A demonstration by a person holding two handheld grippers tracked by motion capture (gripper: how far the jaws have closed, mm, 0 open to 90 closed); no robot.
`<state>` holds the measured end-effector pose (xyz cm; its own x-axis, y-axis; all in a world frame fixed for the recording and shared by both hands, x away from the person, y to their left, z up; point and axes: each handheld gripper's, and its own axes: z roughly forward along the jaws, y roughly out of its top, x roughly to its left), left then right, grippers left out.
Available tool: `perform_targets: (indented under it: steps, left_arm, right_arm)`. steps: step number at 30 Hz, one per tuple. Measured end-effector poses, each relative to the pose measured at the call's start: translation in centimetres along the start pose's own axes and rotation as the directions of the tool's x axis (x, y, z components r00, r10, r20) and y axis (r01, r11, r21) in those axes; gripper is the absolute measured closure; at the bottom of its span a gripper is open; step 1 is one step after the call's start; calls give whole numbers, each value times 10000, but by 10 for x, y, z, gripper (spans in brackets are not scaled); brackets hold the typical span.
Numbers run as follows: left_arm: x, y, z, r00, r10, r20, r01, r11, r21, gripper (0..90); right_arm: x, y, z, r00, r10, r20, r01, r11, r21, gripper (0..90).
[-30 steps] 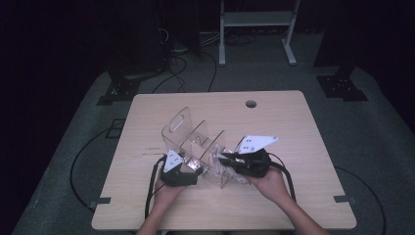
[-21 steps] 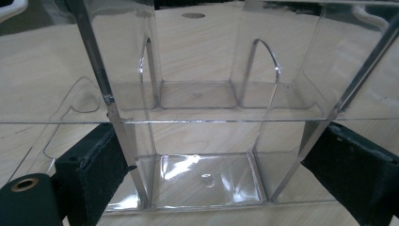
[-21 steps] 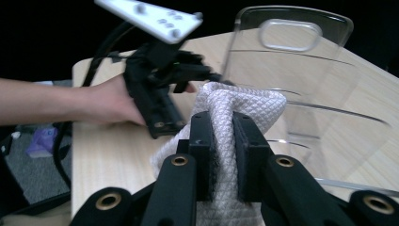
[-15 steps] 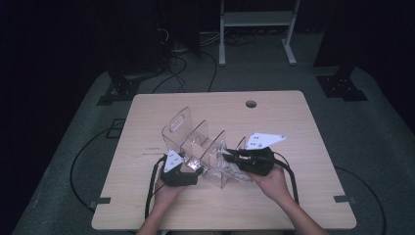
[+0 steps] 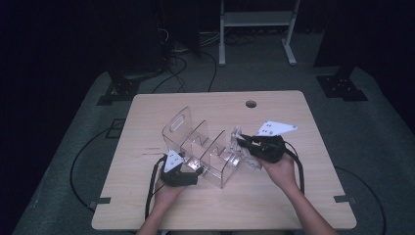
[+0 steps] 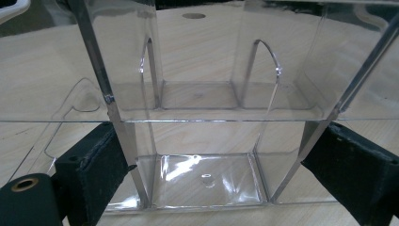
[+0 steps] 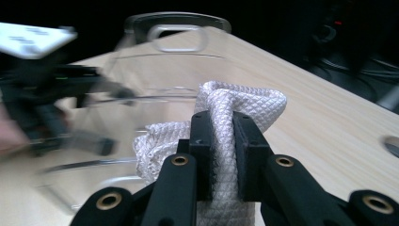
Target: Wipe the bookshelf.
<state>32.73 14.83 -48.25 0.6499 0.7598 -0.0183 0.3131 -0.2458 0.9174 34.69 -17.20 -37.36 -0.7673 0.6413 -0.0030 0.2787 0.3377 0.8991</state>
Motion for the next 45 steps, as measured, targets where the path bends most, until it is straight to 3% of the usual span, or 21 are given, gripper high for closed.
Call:
perform_targets:
  steps: [2, 4, 10, 12, 18, 21, 24, 28, 30, 31, 32, 35, 41, 45]
  left_arm:
    - [0, 0, 0, 10000, 0, 1, 0, 10000, -1, 82]
    - [0, 0, 0, 10000, 5, -15, -5, 10000, 5, 82]
    - [-1, 0, 0, 10000, 62, -71, -62, 10000, 60, 82]
    - [-1, 0, 0, 9999, 62, -101, -61, 10000, 72, 83]
    - [-1, 0, 0, 9999, 60, -126, -59, 10000, 66, 82]
    - [-1, 0, 1, 9999, 59, -126, -59, 10000, 46, 82]
    - [-1, 0, 2, 9999, 22, -165, -22, 10000, 51, 82]
    - [-1, 0, 2, 9998, 55, -180, -54, 10000, 52, 82]
    - [-2, 0, 2, 9998, 34, -210, -33, 10000, 67, 82]
    - [-2, 0, 2, 9998, 1, -197, 1, 10000, 82, 82]
    - [-2, 0, 2, 9998, 8, -180, -7, 10000, 69, 82]
    - [-2, 0, 2, 9998, 2, -202, -1, 10000, 60, 82]
    - [-1, 0, 3, 10000, -35, -42, 35, 10000, 39, 61]
    - [-1, 0, 3, 9999, 40, 128, -40, 10000, 10, 40]
  right_arm:
    - [-10, -1, 2, 9995, 210, 216, -210, 9998, 13, 791]
    - [-14, -3, 1, 9988, 483, 92, -483, 9988, -58, 791]
    - [19, -7, -6, 9952, -179, -961, 140, 9991, -410, 792]
    - [26, -8, -10, 9962, -466, -737, 443, 9985, -328, 793]
    - [14, -18, -15, 9990, 98, -429, -104, 9998, -160, 793]
    - [21, -26, -13, 9955, 239, -918, -253, 9996, -150, 793]
    - [36, -31, -8, 9912, 56, -1324, -79, 9998, -165, 793]
    - [37, -32, -8, 9918, -211, -1260, 194, 9997, -147, 793]
    - [30, -34, -7, 9891, 337, -1436, -363, 9992, -156, 793]
    - [30, -34, -7, 9891, 337, -1436, -363, 9992, -156, 793]
    - [41, -35, -7, 9876, 35, -1571, -56, 9999, -125, 793]
    - [55, -38, -6, 9812, -301, -1908, 288, 9995, -94, 793]
    - [56, -42, -4, 9828, -175, -1837, 158, 9998, -105, 793]
    - [59, -51, 2, 9858, -238, -1662, 311, 9986, 416, 794]
